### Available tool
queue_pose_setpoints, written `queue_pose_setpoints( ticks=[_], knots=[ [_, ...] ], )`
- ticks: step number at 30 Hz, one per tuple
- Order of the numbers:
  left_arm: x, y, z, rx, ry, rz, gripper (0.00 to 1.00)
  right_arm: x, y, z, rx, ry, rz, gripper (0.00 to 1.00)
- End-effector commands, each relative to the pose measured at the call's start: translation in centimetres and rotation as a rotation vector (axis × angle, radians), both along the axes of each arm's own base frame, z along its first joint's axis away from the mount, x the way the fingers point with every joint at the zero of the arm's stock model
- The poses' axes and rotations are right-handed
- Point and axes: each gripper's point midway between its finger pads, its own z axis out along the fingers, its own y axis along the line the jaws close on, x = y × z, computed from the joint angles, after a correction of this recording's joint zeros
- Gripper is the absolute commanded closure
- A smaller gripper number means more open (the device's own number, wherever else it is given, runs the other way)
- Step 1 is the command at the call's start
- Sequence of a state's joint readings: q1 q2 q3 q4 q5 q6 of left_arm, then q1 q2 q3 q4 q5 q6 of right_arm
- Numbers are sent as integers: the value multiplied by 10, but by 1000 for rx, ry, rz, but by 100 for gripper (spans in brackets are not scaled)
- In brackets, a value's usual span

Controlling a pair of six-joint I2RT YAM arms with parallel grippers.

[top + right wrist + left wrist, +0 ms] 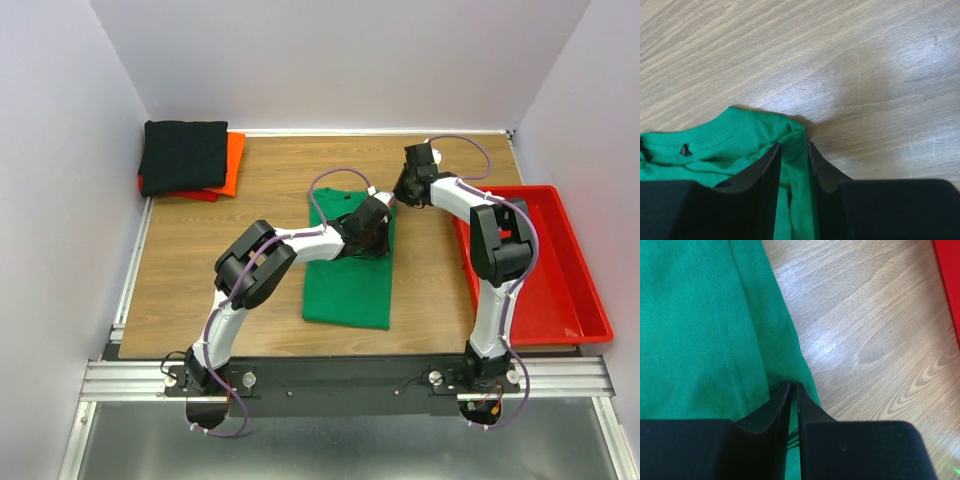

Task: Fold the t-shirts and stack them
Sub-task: Fold the tshirt

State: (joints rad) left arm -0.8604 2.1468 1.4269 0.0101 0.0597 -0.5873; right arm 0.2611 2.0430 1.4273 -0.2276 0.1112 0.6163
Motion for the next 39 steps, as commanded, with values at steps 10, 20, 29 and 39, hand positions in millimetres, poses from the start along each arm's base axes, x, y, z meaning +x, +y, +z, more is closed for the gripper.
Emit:
queue_pose_setpoints(
  ticks=[10, 20, 29, 39],
  knots=[
    [-32, 16, -57, 120, 103, -37, 84, 4, 13, -24, 53, 27, 4, 72],
    [-42, 21, -65, 134, 127, -48, 85, 13, 1, -5, -29, -32, 16, 99],
    [-53, 24, -72, 148, 143, -63, 86, 26, -4, 11, -93, -85, 50, 100],
    [-58, 23, -75, 151, 152, -75, 86, 34, -5, 19, -123, -109, 68, 100]
  ],
)
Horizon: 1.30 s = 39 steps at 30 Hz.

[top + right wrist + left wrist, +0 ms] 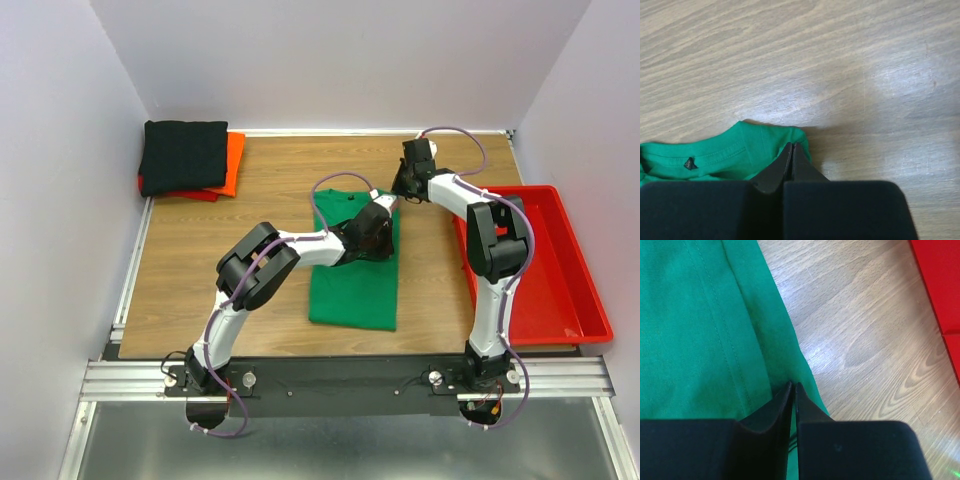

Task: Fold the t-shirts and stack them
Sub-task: Fold the tshirt

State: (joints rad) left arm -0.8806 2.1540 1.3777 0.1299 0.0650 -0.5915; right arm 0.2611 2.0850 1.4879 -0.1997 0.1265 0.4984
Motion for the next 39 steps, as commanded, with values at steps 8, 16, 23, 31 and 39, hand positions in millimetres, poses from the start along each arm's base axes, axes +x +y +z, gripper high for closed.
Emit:
queue_pose_setpoints(
  ticks=[8, 16, 23, 31, 39],
  knots=[
    [-56, 36, -77, 208, 192, -61, 87, 14, -13, 11, -96, -57, -17, 99],
    [-56, 34, -76, 199, 194, -64, 87, 20, -10, 9, -107, -60, 14, 95],
    [-43, 21, -49, 152, 138, -69, 81, 18, -8, 24, -102, -82, 30, 57],
    [6, 28, 58, -15, -9, 5, 62, -24, -18, 55, -75, -63, 8, 46],
    [5, 119, 68, -57, 39, 187, 62, -113, 7, 58, 54, 15, 109, 48]
  ],
)
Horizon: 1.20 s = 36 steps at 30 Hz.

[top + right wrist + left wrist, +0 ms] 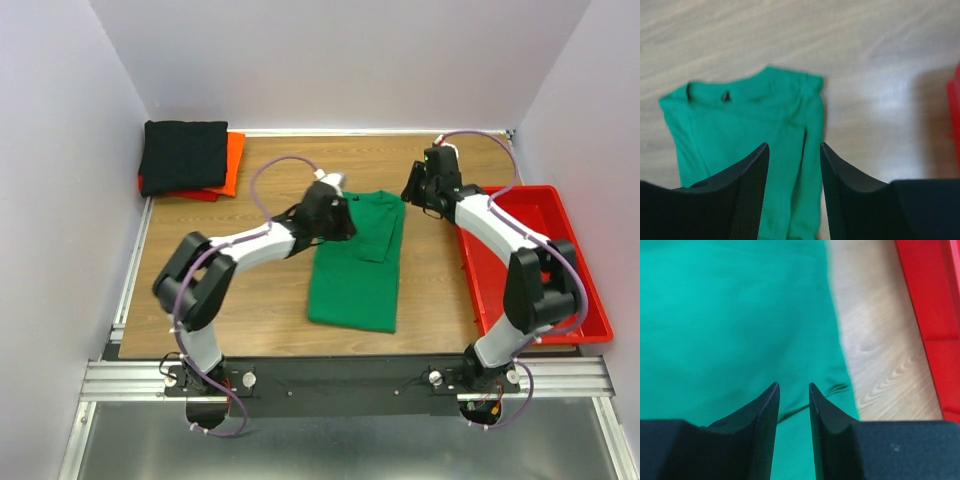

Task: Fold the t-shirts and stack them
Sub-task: Fold the tshirt

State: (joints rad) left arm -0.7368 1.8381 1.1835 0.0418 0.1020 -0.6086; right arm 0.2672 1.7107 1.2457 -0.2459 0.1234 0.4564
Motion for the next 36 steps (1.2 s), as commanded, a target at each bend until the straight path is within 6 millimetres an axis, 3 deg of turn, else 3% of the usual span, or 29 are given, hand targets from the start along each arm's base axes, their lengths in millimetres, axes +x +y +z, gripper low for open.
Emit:
queue_pose_setpoints(
  ticks=[1, 3, 4, 6, 7, 10, 12, 14, 21, 24, 25, 29, 32, 33, 36],
  knots=[
    [-19, 51, -19, 19, 72, 79, 62, -60, 26, -30, 36, 128, 81, 48],
    [-28, 63, -24, 25, 86, 91, 63, -79, 44, -38, 19, 149, 113, 48],
    [-40, 73, -37, 42, 114, 95, 63, -88, 48, -48, 10, 172, 122, 49],
    [-49, 81, -34, 26, 119, 110, 63, -101, 62, -60, -26, 190, 133, 49],
    [-60, 89, -45, 35, 142, 117, 63, -107, 63, -68, -42, 206, 134, 49],
    [-76, 104, -44, 14, 151, 131, 61, -116, 69, -83, -75, 233, 135, 49],
    [-82, 108, -36, -7, 131, 127, 59, -118, 68, -90, -97, 244, 127, 49],
    [-90, 115, -40, 1, 133, 127, 57, -118, 63, -101, -127, 261, 106, 49],
    [-90, 124, -40, -5, 125, 129, 57, -92, 72, -122, -185, 282, 119, 49],
    [-77, 133, -38, -35, 119, 146, 57, -61, 84, -116, -178, 250, 127, 48],
    [-79, 132, -39, -35, 122, 132, 57, -62, 83, -124, -183, 269, 130, 48],
    [-63, 145, -30, -53, 94, 146, 53, -35, 96, -113, -130, 247, 151, 48],
    [-65, 143, -23, -76, 91, 116, 50, -35, 97, -98, -115, 223, 152, 47],
    [-69, 143, -21, -86, 95, 108, 49, -36, 96, -85, -107, 202, 151, 44],
    [-83, 139, -21, -122, 130, 76, 49, -48, 87, -71, -101, 196, 135, 36]
  ],
)
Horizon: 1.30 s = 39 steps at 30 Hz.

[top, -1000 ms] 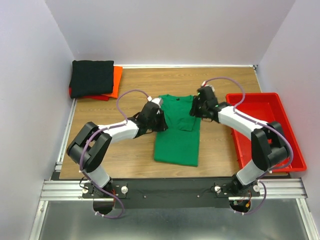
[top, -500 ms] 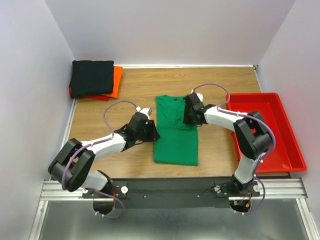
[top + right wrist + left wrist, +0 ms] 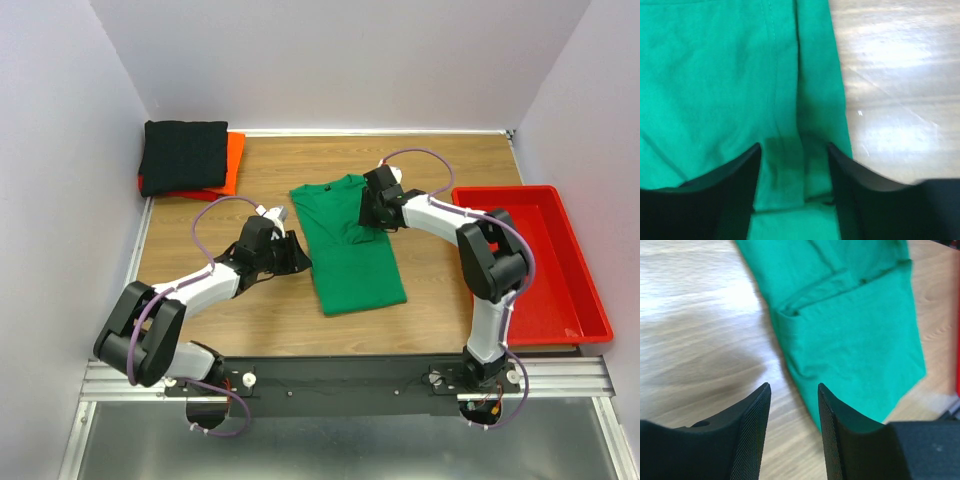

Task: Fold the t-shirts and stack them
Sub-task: Fold the tshirt

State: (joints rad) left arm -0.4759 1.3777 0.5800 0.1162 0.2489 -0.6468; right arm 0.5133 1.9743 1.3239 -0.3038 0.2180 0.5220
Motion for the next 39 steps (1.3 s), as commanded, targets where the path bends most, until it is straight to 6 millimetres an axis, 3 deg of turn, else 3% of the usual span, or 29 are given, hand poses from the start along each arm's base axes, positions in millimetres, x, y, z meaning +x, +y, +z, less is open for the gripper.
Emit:
queue_pose_setpoints(
  ticks=[1, 3, 4, 6, 7, 8, 11, 15, 32, 39],
  knots=[
    [-25, -10, 7, -83, 23, -92, 49, -19, -10, 43, 33, -34, -2, 33],
    [-38, -12, 9, -105, 35, -111, 49, -32, -15, 52, 52, -39, -8, 30],
    [-52, -12, 1, -98, 65, -123, 48, -48, -22, 57, 63, -37, -4, 30],
    [-65, -15, 5, -125, 77, -126, 46, -69, -29, 57, 83, -19, -7, 30],
    [-80, -19, -1, -126, 101, -152, 45, -87, -35, 45, 83, 23, -5, 30],
    [-86, -22, -1, -141, 119, -155, 44, -98, -39, 54, 100, 10, -5, 30],
    [-106, -35, 4, -168, 118, -195, 40, -129, -48, 49, 139, 48, -13, 31],
    [-115, -41, 0, -178, 158, -172, 40, -159, -48, 40, 200, 105, -3, 33],
    [-123, -55, -26, -142, 228, -148, 52, -218, -64, -4, 227, 256, -42, 47],
    [-123, -59, -32, -134, 238, -144, 57, -229, -68, -14, 226, 292, -55, 49]
  ],
)
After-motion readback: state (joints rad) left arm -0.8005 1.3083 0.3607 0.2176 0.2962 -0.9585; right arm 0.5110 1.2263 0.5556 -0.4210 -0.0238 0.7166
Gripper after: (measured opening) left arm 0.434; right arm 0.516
